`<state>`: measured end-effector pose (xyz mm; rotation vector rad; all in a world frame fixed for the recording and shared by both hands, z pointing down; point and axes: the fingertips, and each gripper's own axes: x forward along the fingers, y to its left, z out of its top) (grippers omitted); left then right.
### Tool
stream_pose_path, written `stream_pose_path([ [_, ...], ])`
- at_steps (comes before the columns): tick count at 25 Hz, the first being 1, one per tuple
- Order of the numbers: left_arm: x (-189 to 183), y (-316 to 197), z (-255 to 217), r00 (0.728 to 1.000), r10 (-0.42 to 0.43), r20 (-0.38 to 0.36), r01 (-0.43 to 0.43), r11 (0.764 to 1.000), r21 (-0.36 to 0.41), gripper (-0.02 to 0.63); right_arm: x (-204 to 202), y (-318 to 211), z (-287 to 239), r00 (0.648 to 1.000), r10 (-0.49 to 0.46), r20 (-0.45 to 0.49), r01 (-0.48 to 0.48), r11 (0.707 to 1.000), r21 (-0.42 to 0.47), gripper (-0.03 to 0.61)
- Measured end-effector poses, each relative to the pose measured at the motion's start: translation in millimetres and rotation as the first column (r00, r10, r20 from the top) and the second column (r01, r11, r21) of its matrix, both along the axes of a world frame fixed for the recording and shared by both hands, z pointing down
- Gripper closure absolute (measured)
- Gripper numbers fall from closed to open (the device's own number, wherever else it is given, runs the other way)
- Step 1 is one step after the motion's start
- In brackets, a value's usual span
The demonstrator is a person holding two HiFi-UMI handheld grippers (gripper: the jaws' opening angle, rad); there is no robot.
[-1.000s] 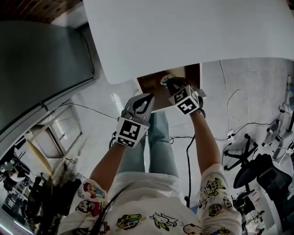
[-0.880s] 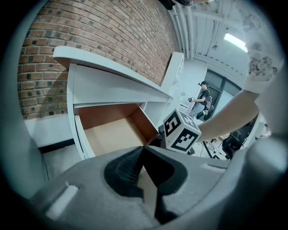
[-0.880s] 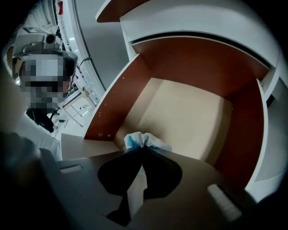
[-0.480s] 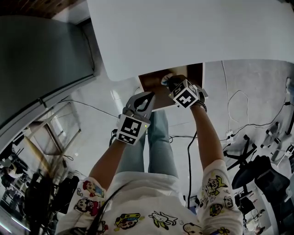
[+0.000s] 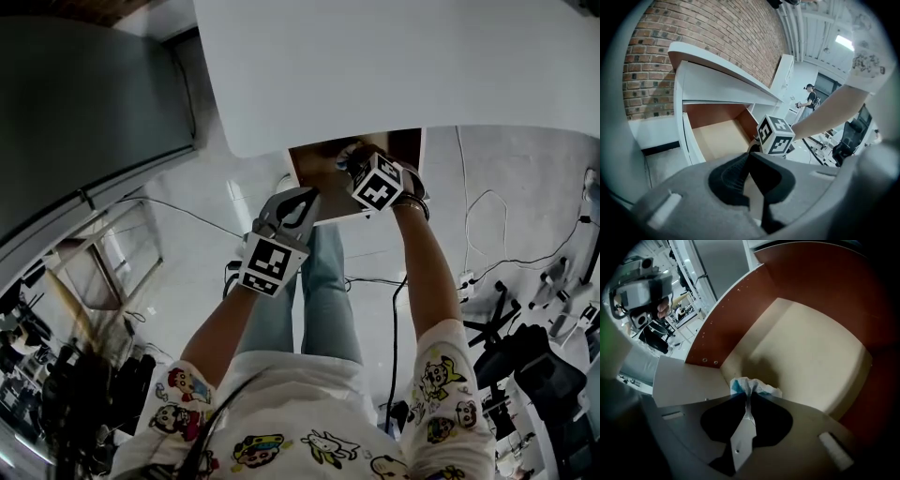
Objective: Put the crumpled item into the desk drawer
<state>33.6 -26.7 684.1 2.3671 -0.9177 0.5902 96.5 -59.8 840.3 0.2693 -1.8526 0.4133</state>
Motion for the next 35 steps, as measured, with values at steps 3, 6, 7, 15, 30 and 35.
stream_pose_path([
  [3,-3,3,1,1.0,-0.005,0.001,0.005,1.0,0.0,0.615,3,3,4,1.0,-0.015,-0.016,0.015,1.0,-0.005,0.517],
  [6,-8,2,2,1.0,-0.009,0.004,0.009,1.0,0.001,0.615,3,2,2,0.999,-0.019,-0.027,0.019,1.0,-0.016,0.466],
  [7,-8,1,1,1.0,-0.01,0.004,0.01,1.0,0.002,0.615,4,1,1,0.999,-0.021,-0.029,0.021,1.0,-0.016,0.451],
  [15,-12,-5,0,1.0,-0.02,0.0,0.02,1.0,0.012,0.615,3,2,0,1.0,-0.006,-0.018,0.006,1.0,-0.008,0.42],
  [30,-12,-29,-66,1.0,0.003,0.001,-0.003,0.996,0.095,0.615,11,-4,-86,0.99,0.124,0.065,-0.13,0.988,0.089,0.405],
  [35,-10,-33,-102,1.0,0.016,-0.021,-0.013,0.99,0.141,0.615,11,-5,-133,0.979,0.169,0.111,-0.185,0.971,0.154,0.405],
])
